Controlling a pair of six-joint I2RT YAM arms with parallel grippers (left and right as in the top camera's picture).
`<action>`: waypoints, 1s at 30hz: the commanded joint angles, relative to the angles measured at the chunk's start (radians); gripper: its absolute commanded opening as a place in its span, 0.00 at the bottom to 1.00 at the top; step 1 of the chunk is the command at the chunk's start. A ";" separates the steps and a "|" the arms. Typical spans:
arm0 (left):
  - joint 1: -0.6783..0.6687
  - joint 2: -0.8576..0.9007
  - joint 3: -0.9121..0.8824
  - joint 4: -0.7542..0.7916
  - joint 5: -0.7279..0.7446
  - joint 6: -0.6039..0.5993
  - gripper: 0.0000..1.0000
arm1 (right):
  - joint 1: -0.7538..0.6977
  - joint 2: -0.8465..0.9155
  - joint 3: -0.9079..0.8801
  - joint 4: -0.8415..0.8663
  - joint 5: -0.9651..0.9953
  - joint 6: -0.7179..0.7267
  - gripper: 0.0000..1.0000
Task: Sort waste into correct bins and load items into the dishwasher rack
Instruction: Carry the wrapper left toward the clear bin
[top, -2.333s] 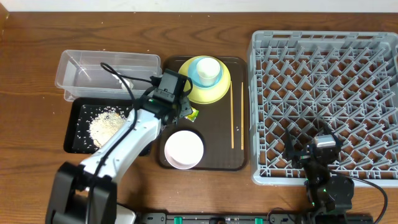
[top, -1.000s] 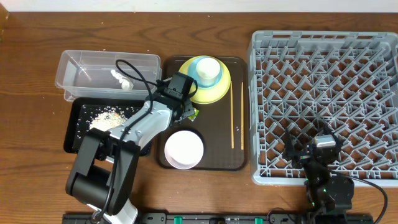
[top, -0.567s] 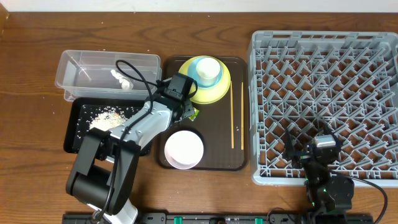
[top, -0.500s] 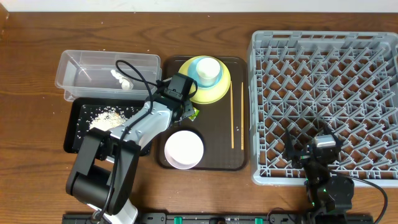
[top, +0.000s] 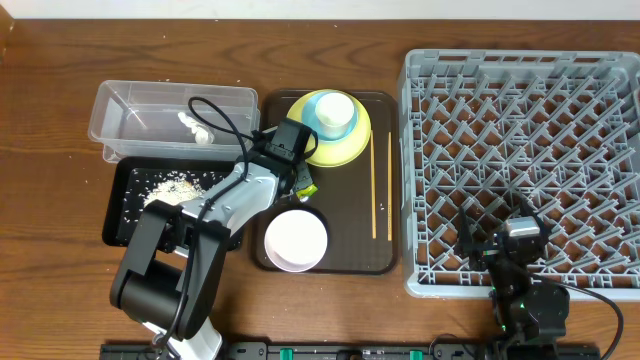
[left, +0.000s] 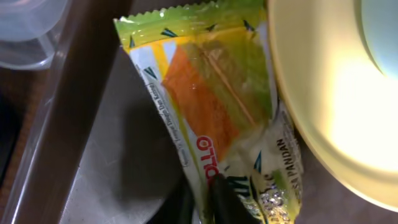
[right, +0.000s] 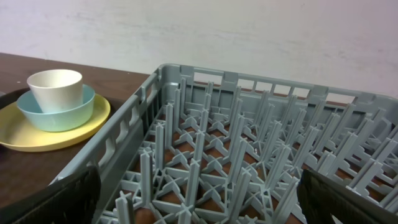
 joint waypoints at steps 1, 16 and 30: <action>-0.003 0.018 -0.011 -0.001 -0.018 -0.003 0.08 | 0.007 0.001 -0.001 -0.004 -0.001 -0.009 0.99; -0.003 -0.240 -0.010 -0.057 0.010 -0.003 0.06 | 0.007 0.001 -0.001 -0.004 -0.001 -0.009 0.99; 0.122 -0.563 -0.010 -0.046 -0.192 0.020 0.06 | 0.007 0.001 -0.001 -0.004 -0.001 -0.009 0.99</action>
